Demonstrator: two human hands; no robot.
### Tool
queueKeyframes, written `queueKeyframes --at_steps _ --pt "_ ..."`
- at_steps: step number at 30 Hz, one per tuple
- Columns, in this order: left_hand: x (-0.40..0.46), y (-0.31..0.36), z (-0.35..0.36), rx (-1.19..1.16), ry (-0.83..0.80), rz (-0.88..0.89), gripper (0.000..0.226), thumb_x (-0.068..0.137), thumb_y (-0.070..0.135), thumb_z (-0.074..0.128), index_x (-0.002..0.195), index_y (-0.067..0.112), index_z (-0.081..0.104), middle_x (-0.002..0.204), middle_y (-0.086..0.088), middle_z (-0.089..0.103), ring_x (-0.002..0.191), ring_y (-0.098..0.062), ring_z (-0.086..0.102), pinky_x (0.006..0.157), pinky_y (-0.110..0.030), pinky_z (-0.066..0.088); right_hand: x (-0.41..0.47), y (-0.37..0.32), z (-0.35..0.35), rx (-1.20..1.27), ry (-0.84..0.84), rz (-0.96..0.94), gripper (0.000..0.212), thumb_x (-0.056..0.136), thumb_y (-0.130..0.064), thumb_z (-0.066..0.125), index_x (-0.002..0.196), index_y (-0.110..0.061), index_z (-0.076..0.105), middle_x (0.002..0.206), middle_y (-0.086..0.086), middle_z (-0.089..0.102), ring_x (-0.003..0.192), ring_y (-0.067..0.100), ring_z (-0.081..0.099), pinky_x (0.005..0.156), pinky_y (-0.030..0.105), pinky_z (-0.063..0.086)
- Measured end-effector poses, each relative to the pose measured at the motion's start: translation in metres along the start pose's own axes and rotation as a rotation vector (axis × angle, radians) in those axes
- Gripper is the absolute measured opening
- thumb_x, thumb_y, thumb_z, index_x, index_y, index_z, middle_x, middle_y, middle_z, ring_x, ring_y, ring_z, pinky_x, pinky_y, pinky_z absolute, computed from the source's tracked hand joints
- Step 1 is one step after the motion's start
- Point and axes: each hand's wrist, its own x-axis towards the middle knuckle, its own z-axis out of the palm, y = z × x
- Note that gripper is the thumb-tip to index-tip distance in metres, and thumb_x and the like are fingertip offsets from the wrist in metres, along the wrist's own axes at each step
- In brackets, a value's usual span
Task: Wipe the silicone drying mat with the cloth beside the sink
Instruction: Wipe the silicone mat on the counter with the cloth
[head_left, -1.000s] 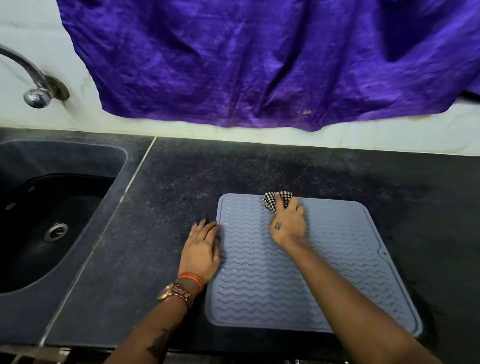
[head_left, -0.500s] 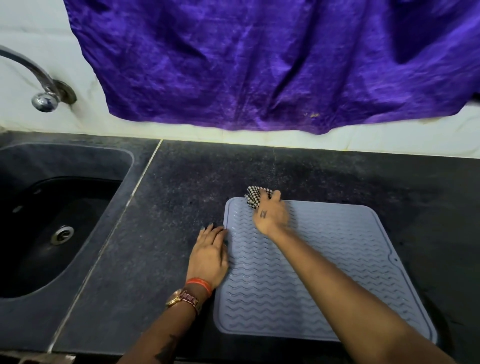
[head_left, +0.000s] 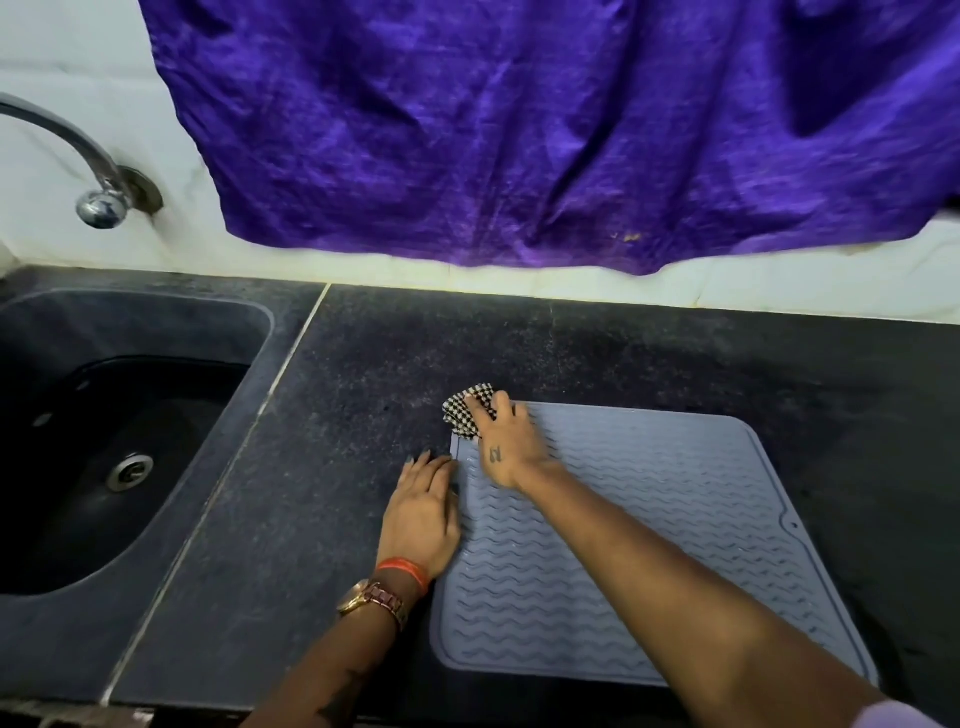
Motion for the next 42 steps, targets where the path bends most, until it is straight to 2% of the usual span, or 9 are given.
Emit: queueKeyframes --at_steps 3,6,10,15,19,22,31,37,42 --pt "-0.001 0.000 -0.001 0.002 -0.011 -0.008 0.044 0.091 0.015 0.041 0.134 0.008 0.044 0.140 -0.011 0.046 0.137 -0.024 0.032 0.116 -0.025 0.002 0.006 0.003 -0.013 0.077 -0.039 0.012 0.062 0.092 -0.018 0.047 0.146 -0.022 0.018 0.137 0.014 0.023 0.118 0.034 0.036 0.104 0.042 0.038" --pt "-0.001 0.001 -0.003 -0.006 -0.006 -0.022 0.049 0.086 0.018 0.035 0.133 0.005 0.045 0.137 -0.015 0.049 0.134 -0.027 0.037 0.116 -0.030 0.008 -0.013 -0.009 -0.008 0.140 0.062 0.047 0.057 0.090 -0.022 0.048 0.143 -0.021 0.026 0.131 0.015 0.032 0.112 0.033 0.042 0.094 0.041 0.042" --pt "-0.001 0.003 -0.004 -0.021 0.006 -0.065 0.052 0.084 0.017 0.034 0.134 0.002 0.042 0.137 -0.019 0.047 0.132 -0.032 0.038 0.115 -0.033 0.011 -0.037 -0.026 0.012 0.096 0.110 -0.019 0.063 0.088 -0.015 0.046 0.145 -0.018 0.021 0.136 0.017 0.029 0.116 0.034 0.035 0.098 0.041 0.037" --pt "-0.002 0.005 -0.007 -0.046 0.029 -0.063 0.051 0.087 0.017 0.032 0.134 0.002 0.040 0.138 -0.019 0.046 0.133 -0.031 0.038 0.116 -0.035 0.014 -0.041 -0.025 -0.003 0.212 0.105 0.060 0.057 0.089 -0.016 0.047 0.143 -0.018 0.027 0.133 0.016 0.032 0.115 0.034 0.041 0.095 0.042 0.040" --pt "-0.002 0.006 -0.008 -0.077 0.067 -0.082 0.052 0.092 0.029 0.025 0.133 0.001 0.041 0.137 -0.018 0.047 0.132 -0.030 0.038 0.116 -0.035 0.015 -0.068 -0.031 0.017 0.141 0.126 0.016 0.061 0.088 -0.014 0.045 0.144 -0.022 0.022 0.138 0.013 0.027 0.118 0.032 0.034 0.093 0.042 0.043" --pt "-0.003 0.007 -0.010 -0.085 0.070 -0.069 0.060 0.090 0.037 0.017 0.132 0.001 0.042 0.136 -0.017 0.048 0.130 -0.029 0.040 0.116 -0.036 0.016 -0.058 -0.025 0.006 0.169 0.090 -0.020 0.058 0.087 -0.013 0.049 0.140 -0.023 0.030 0.133 0.012 0.032 0.114 0.032 0.039 0.091 0.043 0.046" --pt "-0.002 0.005 -0.008 -0.100 0.056 -0.099 0.051 0.092 0.030 0.025 0.133 0.004 0.042 0.136 -0.016 0.048 0.131 -0.029 0.038 0.116 -0.036 0.017 -0.089 -0.006 0.014 0.101 0.132 -0.118 0.064 0.087 -0.009 0.049 0.141 -0.034 0.027 0.133 0.005 0.033 0.114 0.027 0.037 0.085 0.038 0.046" --pt "-0.005 0.005 -0.012 -0.181 0.054 -0.097 0.064 0.088 0.043 0.019 0.132 0.004 0.043 0.136 -0.015 0.048 0.131 -0.028 0.038 0.116 -0.036 0.017 -0.120 -0.002 0.022 0.137 0.175 -0.135 0.059 0.088 -0.013 0.044 0.140 -0.036 0.030 0.136 0.007 0.036 0.117 0.026 0.038 0.092 0.040 0.043" --pt "-0.006 0.004 -0.012 -0.269 0.046 -0.151 0.055 0.090 0.039 0.027 0.133 0.008 0.043 0.138 -0.015 0.047 0.134 -0.027 0.035 0.117 -0.039 0.018 -0.117 0.000 0.013 0.173 0.157 -0.172 0.059 0.088 -0.009 0.045 0.138 -0.035 0.033 0.131 0.003 0.036 0.114 0.023 0.037 0.090 0.038 0.045"
